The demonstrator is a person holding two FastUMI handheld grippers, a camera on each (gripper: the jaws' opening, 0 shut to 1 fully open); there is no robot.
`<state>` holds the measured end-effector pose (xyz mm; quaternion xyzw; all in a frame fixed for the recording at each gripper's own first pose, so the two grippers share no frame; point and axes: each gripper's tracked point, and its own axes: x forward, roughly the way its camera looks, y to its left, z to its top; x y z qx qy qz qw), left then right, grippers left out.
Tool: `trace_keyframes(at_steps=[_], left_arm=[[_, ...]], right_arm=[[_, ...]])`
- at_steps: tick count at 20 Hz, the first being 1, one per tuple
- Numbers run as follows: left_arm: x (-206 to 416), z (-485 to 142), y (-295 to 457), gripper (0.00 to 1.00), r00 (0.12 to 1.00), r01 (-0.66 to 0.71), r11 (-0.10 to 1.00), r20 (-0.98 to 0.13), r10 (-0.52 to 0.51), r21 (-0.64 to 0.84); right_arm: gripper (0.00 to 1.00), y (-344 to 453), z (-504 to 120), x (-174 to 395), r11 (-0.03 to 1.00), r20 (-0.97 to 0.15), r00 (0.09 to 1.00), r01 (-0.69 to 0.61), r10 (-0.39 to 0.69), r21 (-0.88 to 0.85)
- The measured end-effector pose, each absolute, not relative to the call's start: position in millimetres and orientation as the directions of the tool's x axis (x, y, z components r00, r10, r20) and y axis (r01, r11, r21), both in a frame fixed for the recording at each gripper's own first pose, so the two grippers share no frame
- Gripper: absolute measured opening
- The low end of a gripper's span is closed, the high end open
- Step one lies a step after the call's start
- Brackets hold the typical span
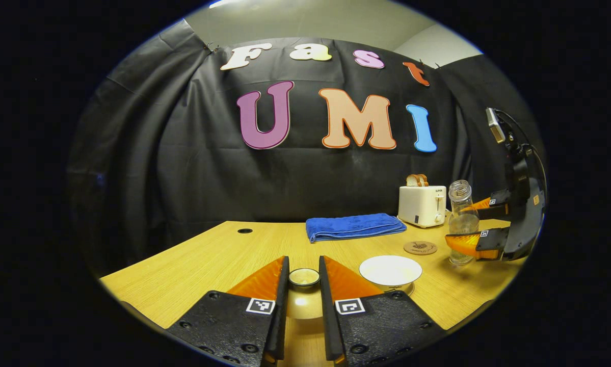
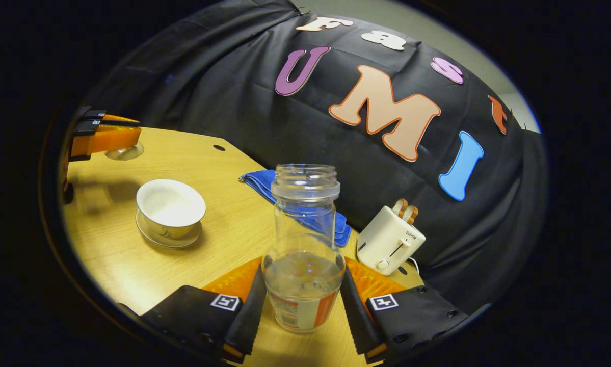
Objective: Open the teacup lid with one hand, grasp the water bottle and pour water into the teacup with the other hand; after pouring, place the water bottle on the coaster and then close the teacup lid.
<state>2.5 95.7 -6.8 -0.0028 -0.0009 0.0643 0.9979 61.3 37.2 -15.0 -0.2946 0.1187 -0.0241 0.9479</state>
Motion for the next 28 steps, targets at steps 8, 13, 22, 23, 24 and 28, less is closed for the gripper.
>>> trace_keyframes(at_steps=[8,13,22,23,24,28], left_arm=[[3.3,-6.9,95.4,0.28,0.992,-0.129,0.992,0.002,0.129,-0.006],[2.7,-6.3,95.8,0.28,0.992,-0.129,0.992,0.001,0.129,-0.006],[3.0,-7.0,96.0,0.28,0.992,-0.129,0.992,0.001,0.129,-0.006],[3.4,-6.9,95.4,0.28,0.992,-0.129,0.992,0.001,0.129,-0.006],[3.6,-7.1,95.8,0.28,0.992,-0.129,0.992,0.0,0.129,-0.007],[3.5,-7.1,95.8,0.28,0.992,-0.129,0.992,0.0,0.129,-0.007]], right_arm=[[0.76,32.1,28.7,68.5,0.621,-0.086,0.98,0.046,-0.182,-0.783],[0.77,44.4,33.0,74.3,0.373,-0.031,0.984,0.038,-0.176,-0.927],[0.76,63.3,11.6,85.9,0.081,-0.023,0.99,-0.012,-0.141,-0.997],[0.76,65.0,13.7,84.6,0.045,-0.013,0.991,-0.007,-0.134,-0.999],[0.77,67.4,12.9,83.1,0.009,-0.007,0.992,-0.006,-0.126,-1.0],[0.77,83.0,7.7,87.3,-0.09,0.007,0.996,-0.001,-0.091,-0.996]])
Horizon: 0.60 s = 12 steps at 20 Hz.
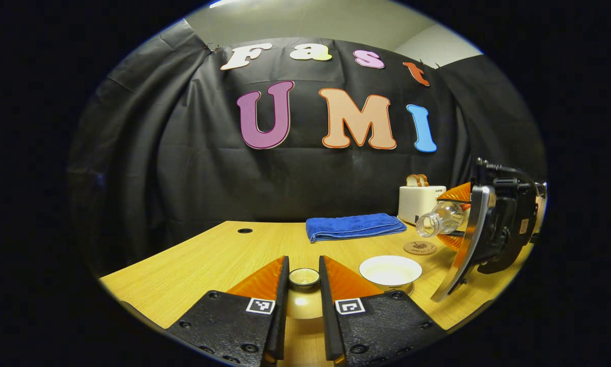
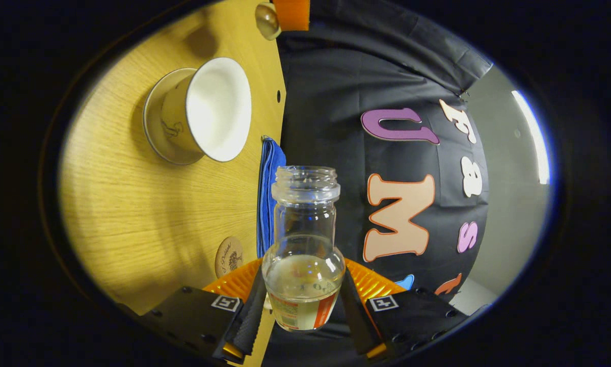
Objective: Open the teacup lid with one hand, grasp the water bottle and pour water into the teacup with the other hand; after pouring, place the water bottle on the coaster and then close the teacup lid.
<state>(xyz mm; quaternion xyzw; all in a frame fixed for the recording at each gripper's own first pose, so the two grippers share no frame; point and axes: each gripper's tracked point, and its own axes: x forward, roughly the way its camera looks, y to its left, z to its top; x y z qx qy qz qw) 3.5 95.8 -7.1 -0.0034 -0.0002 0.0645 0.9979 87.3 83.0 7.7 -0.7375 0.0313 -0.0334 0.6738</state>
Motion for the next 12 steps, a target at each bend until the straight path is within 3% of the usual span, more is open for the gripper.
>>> trace_keyframes(at_steps=[12], left_arm=[[3.5,-7.3,95.8,0.28,0.992,-0.128,0.992,-0.001,0.128,-0.008]], right_arm=[[0.76,96.2,9.6,101.2,-0.26,0.029,0.998,0.016,-0.047,-0.965]])
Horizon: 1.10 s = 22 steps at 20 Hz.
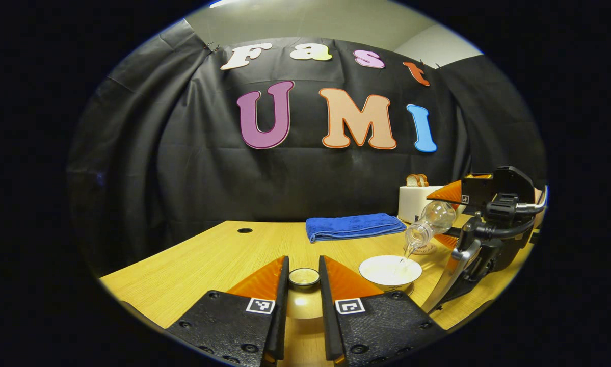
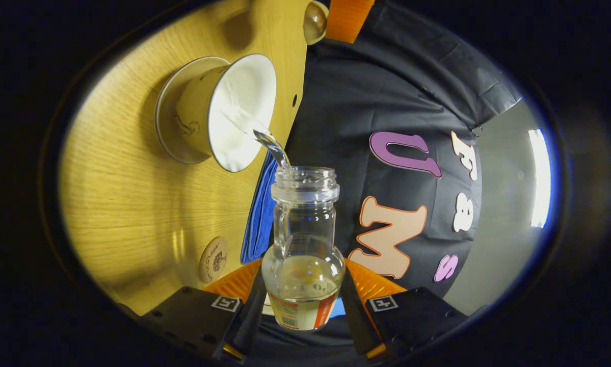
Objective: Open the teacup lid with one hand, grasp the water bottle and pour water into the teacup with the other hand; after pouring, place the water bottle on the coaster and then close the teacup lid.
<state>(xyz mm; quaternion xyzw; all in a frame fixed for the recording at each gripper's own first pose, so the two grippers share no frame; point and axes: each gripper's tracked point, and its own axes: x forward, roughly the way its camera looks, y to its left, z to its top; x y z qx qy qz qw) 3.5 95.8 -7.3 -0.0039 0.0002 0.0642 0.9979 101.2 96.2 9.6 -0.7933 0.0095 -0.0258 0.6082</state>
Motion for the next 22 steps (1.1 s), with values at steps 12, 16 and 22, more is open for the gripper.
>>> trace_keyframes(at_steps=[12,16,22], left_arm=[[4.9,-7.7,95.3,0.28,0.992,-0.128,0.992,0.0,0.128,-0.008],[4.6,-7.5,95.3,0.28,0.992,-0.128,0.992,0.0,0.129,-0.008],[5.2,-8.0,95.9,0.28,0.992,-0.128,0.992,0.0,0.128,-0.007]], right_arm=[[0.75,107.0,27.7,100.9,-0.38,0.074,0.997,0.069,0.003,-0.922],[0.75,111.7,31.7,99.7,-0.412,0.09,0.996,0.092,0.025,-0.907],[0.76,116.7,34.8,99.6,-0.449,0.105,0.993,0.116,0.049,-0.886]])
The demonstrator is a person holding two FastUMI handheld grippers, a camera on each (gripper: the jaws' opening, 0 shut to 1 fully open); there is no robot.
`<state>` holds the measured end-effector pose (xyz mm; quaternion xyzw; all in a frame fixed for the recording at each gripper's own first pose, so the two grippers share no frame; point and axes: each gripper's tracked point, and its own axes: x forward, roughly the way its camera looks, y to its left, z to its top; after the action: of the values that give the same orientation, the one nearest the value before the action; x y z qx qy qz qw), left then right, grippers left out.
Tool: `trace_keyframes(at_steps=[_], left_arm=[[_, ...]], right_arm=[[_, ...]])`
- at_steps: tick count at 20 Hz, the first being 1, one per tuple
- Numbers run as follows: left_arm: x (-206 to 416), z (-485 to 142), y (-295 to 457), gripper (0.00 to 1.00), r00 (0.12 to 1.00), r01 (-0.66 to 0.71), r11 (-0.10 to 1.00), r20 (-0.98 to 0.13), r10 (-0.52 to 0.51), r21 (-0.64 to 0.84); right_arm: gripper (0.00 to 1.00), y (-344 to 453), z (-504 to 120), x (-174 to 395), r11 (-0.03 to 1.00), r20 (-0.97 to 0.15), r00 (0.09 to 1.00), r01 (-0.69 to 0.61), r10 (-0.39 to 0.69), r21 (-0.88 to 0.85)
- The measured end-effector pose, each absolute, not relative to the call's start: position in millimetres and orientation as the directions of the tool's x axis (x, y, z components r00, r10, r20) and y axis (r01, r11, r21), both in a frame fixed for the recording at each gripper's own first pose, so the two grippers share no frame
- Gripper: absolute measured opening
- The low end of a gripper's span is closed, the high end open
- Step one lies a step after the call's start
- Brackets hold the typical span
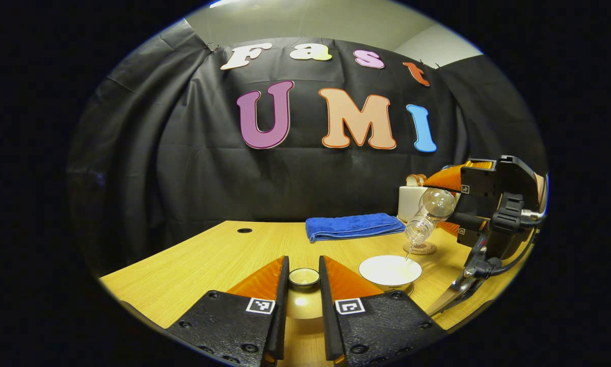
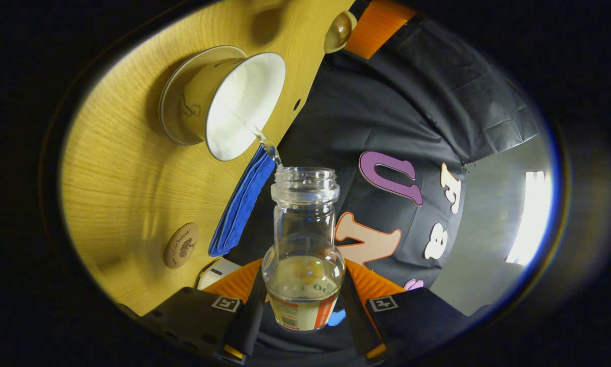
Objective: Open the teacup lid with one hand, grasp the water bottle and pour water into the teacup with the other hand; after pouring, place the water bottle on the coaster and then close the teacup lid.
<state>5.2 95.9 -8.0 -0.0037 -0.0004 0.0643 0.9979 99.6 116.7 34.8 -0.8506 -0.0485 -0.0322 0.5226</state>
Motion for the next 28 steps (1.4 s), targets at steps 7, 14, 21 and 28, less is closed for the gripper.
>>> trace_keyframes(at_steps=[7,14,21,28], left_arm=[[4.7,-7.4,94.6,0.28,0.992,-0.125,0.992,0.001,0.125,-0.007],[4.1,-7.8,95.3,0.28,0.992,-0.125,0.992,0.0,0.125,-0.007],[4.0,-7.3,95.3,0.28,0.992,-0.125,0.992,0.0,0.125,-0.007],[4.6,-7.4,95.0,0.28,0.992,-0.125,0.992,0.0,0.125,-0.007]], right_arm=[[0.75,109.5,22.1,99.4,-0.327,0.053,0.998,0.057,0.02,-0.943],[0.75,90.1,16.0,95.5,-0.044,-0.016,1.0,-0.017,-0.026,-0.999],[0.76,70.2,26.4,94.0,0.394,-0.099,0.994,-0.069,-0.055,-0.917],[0.75,43.9,39.2,103.4,0.784,-0.159,0.985,-0.05,-0.062,-0.619]])
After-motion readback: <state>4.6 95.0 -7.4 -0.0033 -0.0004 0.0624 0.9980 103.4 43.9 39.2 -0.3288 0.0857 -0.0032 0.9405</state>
